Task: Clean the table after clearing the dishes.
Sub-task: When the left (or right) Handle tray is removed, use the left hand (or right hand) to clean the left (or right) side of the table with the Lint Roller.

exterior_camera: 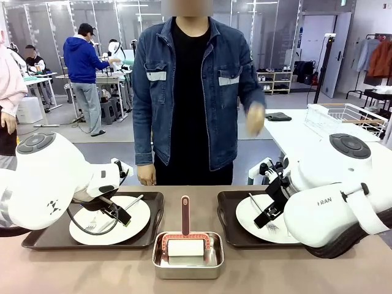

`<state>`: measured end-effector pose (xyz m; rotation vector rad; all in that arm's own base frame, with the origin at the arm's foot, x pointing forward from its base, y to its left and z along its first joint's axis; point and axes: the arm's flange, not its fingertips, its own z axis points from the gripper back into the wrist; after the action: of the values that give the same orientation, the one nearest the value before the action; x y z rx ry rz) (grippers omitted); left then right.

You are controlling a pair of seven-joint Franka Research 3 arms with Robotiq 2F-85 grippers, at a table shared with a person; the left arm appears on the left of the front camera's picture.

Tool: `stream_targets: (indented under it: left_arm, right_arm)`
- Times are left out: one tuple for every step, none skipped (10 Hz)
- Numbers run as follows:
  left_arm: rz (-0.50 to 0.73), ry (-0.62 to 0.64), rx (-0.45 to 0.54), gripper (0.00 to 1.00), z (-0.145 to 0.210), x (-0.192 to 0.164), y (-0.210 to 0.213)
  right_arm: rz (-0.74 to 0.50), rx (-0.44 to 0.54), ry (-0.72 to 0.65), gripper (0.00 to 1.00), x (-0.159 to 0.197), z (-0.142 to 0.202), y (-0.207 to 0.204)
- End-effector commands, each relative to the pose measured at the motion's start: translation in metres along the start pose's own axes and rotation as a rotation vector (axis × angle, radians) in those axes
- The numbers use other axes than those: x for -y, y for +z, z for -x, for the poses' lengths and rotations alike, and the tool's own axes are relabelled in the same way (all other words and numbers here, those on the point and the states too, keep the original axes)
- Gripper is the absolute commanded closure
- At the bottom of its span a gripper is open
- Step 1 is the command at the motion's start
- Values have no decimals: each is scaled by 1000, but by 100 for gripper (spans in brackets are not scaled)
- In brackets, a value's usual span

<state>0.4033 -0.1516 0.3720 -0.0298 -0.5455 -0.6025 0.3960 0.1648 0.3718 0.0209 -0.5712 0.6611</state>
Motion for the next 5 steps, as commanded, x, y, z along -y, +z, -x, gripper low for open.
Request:
stream_targets:
  left_arm:
    - [0, 1, 0, 0, 0, 0, 0]
    - [0, 1, 0, 0, 0, 0, 0]
    - [0, 1, 0, 0, 0, 0, 0]
    - [0, 1, 0, 0, 0, 0, 0]
    - [0, 1, 0, 0, 0, 0, 0]
  right_arm:
    - [-1, 0, -1, 0, 0, 0, 0]
    - [-1, 0, -1, 0, 0, 0, 0]
    - [-1, 0, -1, 0, 0, 0, 0]
    - [-1, 0, -1, 0, 0, 0, 0]
    - [-1, 0, -1, 0, 0, 0, 0]
